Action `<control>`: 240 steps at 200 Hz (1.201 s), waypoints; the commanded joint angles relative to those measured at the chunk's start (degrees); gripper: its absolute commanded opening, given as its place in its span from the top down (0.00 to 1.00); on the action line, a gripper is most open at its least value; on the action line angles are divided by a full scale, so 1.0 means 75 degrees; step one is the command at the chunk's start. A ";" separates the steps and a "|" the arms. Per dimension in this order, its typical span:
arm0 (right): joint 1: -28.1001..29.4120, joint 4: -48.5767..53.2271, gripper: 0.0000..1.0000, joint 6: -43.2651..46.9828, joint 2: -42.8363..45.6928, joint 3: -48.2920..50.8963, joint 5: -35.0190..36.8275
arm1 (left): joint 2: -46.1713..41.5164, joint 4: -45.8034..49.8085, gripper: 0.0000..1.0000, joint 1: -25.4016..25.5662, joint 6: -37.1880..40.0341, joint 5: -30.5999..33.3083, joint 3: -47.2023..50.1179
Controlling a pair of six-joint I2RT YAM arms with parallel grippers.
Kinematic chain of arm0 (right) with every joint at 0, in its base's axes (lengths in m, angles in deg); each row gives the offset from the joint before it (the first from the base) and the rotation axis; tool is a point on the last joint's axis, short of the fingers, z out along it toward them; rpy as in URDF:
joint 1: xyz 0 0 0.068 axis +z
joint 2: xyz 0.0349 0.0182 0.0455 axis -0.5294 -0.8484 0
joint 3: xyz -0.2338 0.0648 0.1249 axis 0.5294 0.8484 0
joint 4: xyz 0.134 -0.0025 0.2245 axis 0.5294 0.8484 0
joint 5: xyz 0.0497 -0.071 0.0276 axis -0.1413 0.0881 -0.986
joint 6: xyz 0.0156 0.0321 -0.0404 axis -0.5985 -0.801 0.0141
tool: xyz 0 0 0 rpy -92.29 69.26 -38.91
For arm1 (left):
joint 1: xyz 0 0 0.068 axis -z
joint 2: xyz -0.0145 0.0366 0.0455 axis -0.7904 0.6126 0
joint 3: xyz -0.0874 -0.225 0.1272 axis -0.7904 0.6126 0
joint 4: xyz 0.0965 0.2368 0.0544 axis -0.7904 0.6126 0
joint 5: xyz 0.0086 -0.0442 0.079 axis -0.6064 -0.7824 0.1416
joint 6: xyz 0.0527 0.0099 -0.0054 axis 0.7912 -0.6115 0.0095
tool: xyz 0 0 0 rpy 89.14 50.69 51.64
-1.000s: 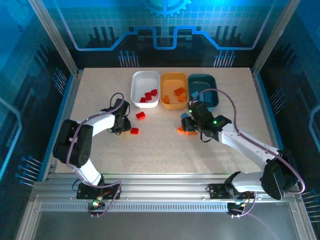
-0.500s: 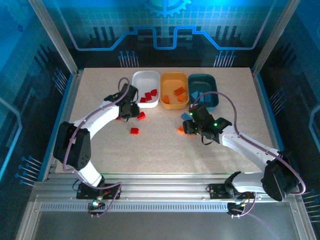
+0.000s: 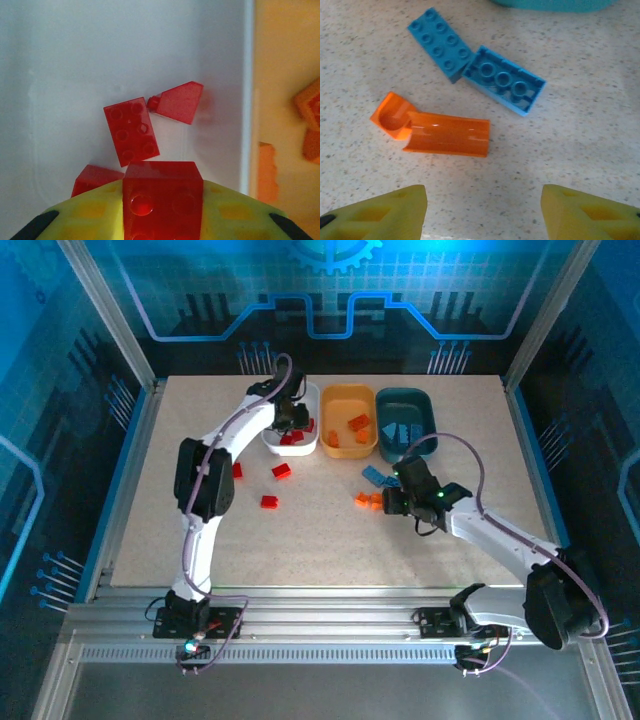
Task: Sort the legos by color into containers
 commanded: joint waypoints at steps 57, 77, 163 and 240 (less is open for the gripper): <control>-0.1229 0.0198 0.27 -0.0226 0.0136 0.0075 -0.0540 | 0.0445 0.0677 0.39 -0.0332 0.0025 -0.1039 -0.1085; -0.1274 0.0115 0.26 -0.0276 0.0093 0.0044 -0.0768 | 0.0061 0.0438 0.27 -0.0331 0.0028 -0.1199 -0.0769; -0.0363 -0.0668 0.18 -0.0379 -0.1401 -0.0285 -0.1474 | -0.4346 -0.3025 0.04 -0.0320 -0.1362 -0.2700 0.5621; -0.0287 -0.0592 0.40 -0.0008 -0.2278 -0.1330 -0.0860 | -0.7080 -0.3756 0.01 -0.0311 -0.1849 -0.2548 0.9631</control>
